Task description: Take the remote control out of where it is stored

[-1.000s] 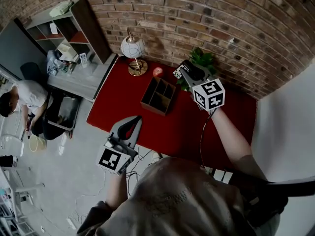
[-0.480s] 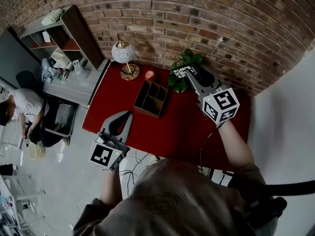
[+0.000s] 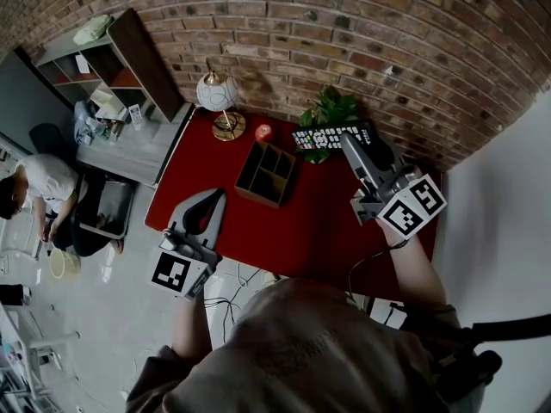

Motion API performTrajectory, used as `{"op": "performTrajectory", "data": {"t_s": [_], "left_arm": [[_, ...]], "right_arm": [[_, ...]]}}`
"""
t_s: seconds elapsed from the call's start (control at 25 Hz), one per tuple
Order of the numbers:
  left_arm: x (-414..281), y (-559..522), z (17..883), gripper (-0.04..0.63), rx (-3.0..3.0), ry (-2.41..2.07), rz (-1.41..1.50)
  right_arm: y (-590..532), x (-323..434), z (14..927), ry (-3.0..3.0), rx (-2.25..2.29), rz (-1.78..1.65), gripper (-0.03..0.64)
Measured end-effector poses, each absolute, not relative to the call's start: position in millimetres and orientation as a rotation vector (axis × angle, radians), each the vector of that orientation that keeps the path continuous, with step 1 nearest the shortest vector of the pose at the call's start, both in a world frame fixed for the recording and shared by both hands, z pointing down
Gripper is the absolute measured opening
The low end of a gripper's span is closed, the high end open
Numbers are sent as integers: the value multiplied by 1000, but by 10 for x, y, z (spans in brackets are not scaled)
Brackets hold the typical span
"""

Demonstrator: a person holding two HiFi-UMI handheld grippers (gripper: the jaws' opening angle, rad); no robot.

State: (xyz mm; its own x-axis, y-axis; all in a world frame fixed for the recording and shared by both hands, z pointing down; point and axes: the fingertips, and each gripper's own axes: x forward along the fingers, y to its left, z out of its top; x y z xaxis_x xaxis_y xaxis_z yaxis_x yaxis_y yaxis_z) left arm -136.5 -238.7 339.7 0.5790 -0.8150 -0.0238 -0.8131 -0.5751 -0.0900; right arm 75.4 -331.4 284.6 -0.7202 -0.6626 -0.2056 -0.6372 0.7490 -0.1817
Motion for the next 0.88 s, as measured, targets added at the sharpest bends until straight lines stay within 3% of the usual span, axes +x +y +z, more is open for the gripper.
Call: {"op": "performTrajectory", "data": {"t_s": [0.88], "left_arm": [[-1546,-2399,3274,-2,-2670,1435,-17]], "right_arm": [[-2638,775,2802,2691,-1132,452,116]]}}
